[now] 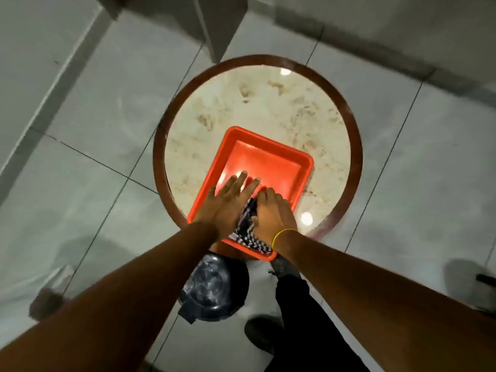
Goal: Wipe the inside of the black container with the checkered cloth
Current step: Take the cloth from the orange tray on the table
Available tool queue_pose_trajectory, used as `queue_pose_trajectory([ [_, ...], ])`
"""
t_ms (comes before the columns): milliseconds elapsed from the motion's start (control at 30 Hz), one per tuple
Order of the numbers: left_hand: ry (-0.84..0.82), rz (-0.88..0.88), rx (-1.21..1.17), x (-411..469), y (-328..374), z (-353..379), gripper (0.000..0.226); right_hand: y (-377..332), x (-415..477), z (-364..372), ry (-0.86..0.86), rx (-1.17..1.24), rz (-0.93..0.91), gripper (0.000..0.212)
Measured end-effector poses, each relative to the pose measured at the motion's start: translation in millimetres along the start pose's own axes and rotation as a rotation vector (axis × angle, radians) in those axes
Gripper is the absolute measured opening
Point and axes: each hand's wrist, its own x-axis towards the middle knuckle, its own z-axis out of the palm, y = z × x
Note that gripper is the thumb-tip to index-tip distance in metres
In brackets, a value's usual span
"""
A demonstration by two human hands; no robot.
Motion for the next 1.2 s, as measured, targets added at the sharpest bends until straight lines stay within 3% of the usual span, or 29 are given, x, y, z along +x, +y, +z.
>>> queue_pose_trajectory([
  [67, -0.080, 0.014, -0.003, 7, -6, 14, 0.100, -1, 7, 12, 0.008, -0.044, 0.007, 0.085],
  [133, -0.044, 0.038, 0.044, 6, -9, 28, 0.103, -3, 9, 19, 0.050, -0.032, 0.026, 0.091],
  [333, 0.086, 0.076, 0.146, 7, -8, 29, 0.085, -15, 19, 14, 0.014, 0.096, 0.087, 0.050],
  [533, 0.065, 0.066, 0.188, 10, -8, 13, 0.100, -9, 21, -6, -0.094, 0.298, -0.068, 0.037],
  [600, 0.021, 0.023, 0.162, 9, -12, 5, 0.087, -7, 18, -17, -0.080, 0.273, -0.126, 0.037],
  [700, -0.002, -0.023, 0.143, -4, -26, -13, 0.037, -17, 15, -39, -0.023, 0.158, -0.249, 0.034],
  [767, 0.017, -0.043, 0.118, -21, -39, -27, 0.021, -34, 17, -58, 0.011, 0.063, -0.353, 0.025],
  [833, 0.076, -0.088, 0.038, -40, -53, -39, 0.023, -56, 20, -79, 0.033, -0.021, -0.448, 0.027],
  [1000, 0.409, -0.264, -0.187, -116, -100, -59, 0.015, -134, 28, -119, 0.154, -0.173, -0.713, 0.031],
  [1200, 0.639, -0.511, -0.186, -210, -161, -23, 0.019, -247, 29, -85, 0.234, -0.211, -0.959, 0.033],
])
